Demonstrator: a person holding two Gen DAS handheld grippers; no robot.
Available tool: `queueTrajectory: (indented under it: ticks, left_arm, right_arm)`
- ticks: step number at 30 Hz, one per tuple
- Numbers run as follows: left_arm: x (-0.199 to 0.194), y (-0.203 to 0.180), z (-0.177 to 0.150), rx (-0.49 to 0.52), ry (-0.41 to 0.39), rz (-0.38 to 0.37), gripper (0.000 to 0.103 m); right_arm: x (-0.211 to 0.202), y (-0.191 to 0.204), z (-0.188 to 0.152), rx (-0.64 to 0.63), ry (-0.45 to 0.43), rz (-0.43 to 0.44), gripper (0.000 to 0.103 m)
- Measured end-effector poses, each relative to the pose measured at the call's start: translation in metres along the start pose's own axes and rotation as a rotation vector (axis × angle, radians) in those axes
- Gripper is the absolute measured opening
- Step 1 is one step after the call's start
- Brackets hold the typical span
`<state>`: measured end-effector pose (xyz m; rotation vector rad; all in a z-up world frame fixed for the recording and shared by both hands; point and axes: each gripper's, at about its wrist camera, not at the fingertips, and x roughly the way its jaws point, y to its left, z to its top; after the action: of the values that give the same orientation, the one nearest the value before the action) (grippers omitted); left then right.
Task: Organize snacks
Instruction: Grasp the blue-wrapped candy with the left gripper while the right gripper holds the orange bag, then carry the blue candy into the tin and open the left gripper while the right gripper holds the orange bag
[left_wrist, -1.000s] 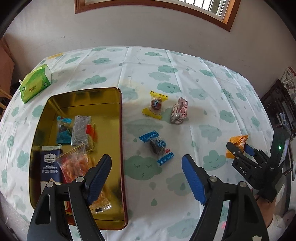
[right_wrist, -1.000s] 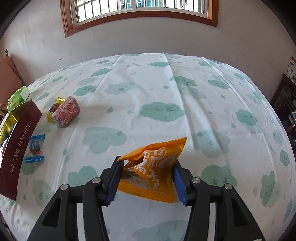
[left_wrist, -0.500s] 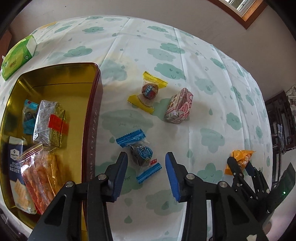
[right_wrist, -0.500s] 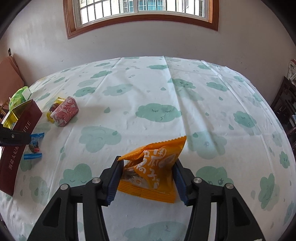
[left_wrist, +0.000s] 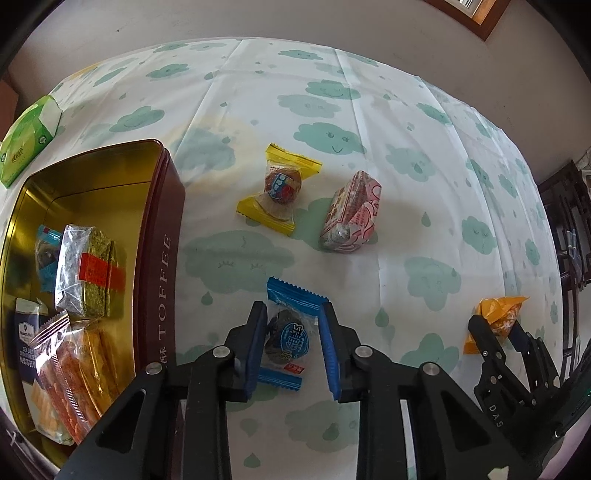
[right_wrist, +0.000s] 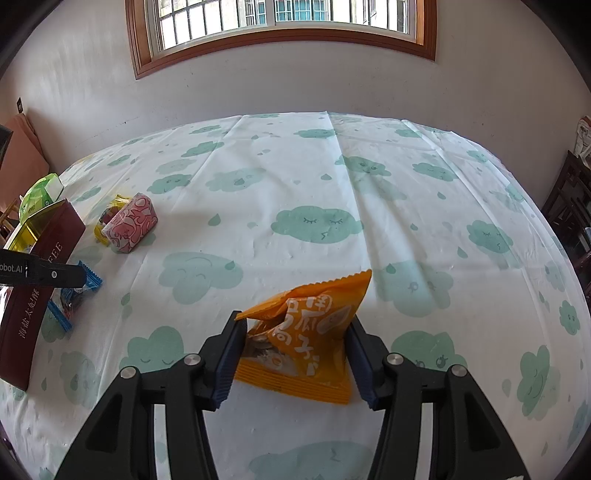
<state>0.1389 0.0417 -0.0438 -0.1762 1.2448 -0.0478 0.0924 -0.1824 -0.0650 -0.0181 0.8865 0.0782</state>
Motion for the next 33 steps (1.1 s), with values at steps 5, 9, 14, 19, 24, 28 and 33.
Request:
queueTrajectory:
  ticks: [5, 9, 14, 19, 24, 28, 33]
  left_arm:
    - [0.003, 0.0, -0.004, 0.013, 0.01, 0.004, 0.025]
    - [0.003, -0.002, -0.006, 0.029, 0.006, 0.013, 0.026]
    - [0.004, -0.006, -0.008, 0.044, 0.008, 0.012, 0.026]
    - [0.007, -0.004, -0.008, 0.037, 0.016, -0.002, 0.029]
    - [0.008, -0.005, -0.009, 0.045, 0.015, 0.001, 0.03]
    - [0.008, -0.006, -0.01, 0.056, 0.008, 0.007, 0.029]
    - [0.008, -0.007, -0.011, 0.065, -0.002, 0.007, 0.025]
  right_arm:
    - [0.0, 0.0, 0.0, 0.0, 0.0, 0.0, 0.055]
    - [0.0, 0.0, 0.0, -0.001, 0.0, -0.002, 0.055]
    - [0.0, 0.001, 0.0, -0.001, 0.0, -0.003, 0.055]
    - [0.0, 0.001, 0.0, -0.001, 0.0, -0.003, 0.055]
    - [0.001, 0.001, 0.0, -0.001, 0.0, -0.003, 0.055]
    - [0.001, 0.001, 0.0, -0.002, 0.0, -0.004, 0.055]
    - [0.001, 0.001, 0.0, -0.002, 0.0, -0.004, 0.055]
